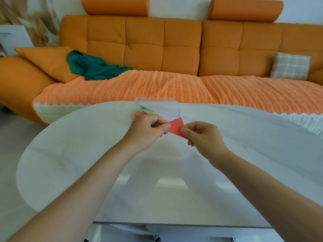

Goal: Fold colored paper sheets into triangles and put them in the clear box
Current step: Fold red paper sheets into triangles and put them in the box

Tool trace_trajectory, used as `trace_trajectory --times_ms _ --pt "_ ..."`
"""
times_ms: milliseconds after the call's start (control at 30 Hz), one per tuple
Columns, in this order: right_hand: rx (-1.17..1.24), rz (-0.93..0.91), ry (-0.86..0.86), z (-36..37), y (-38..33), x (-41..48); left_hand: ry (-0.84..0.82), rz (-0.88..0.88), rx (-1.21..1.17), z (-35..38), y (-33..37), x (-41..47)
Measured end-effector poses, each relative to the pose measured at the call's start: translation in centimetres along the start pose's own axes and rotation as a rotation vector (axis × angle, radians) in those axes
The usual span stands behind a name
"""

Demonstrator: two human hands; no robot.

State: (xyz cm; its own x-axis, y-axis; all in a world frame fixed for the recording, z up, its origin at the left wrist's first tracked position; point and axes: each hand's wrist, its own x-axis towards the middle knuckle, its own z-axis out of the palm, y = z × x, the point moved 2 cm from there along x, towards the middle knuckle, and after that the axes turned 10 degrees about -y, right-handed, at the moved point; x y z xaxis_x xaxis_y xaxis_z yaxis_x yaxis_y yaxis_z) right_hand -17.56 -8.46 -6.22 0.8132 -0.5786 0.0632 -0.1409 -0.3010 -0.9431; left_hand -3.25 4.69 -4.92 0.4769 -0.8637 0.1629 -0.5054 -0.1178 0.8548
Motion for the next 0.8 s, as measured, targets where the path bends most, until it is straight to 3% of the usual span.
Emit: trace_trajectory --times_ms 233,300,433,633,800 --pt "-0.070 0.053 0.106 0.3 -1.4 5.8 0.144 -0.077 0.445 -5.2 -3.4 2.3" --pt "-0.096 0.048 0.089 1.0 -2.0 8.3 0.191 -0.028 0.531 -6.0 -4.5 3.3" --pt "-0.155 0.063 0.097 3.0 -3.2 13.6 0.086 0.110 0.735 -5.2 -5.8 4.9" --pt "-0.335 0.108 0.018 6.4 -3.3 19.9 0.070 0.028 0.842 -5.0 -9.3 5.6" --pt "-0.508 0.206 -0.081 8.1 -2.3 22.8 0.124 0.032 0.781 -5.3 -10.1 5.8"
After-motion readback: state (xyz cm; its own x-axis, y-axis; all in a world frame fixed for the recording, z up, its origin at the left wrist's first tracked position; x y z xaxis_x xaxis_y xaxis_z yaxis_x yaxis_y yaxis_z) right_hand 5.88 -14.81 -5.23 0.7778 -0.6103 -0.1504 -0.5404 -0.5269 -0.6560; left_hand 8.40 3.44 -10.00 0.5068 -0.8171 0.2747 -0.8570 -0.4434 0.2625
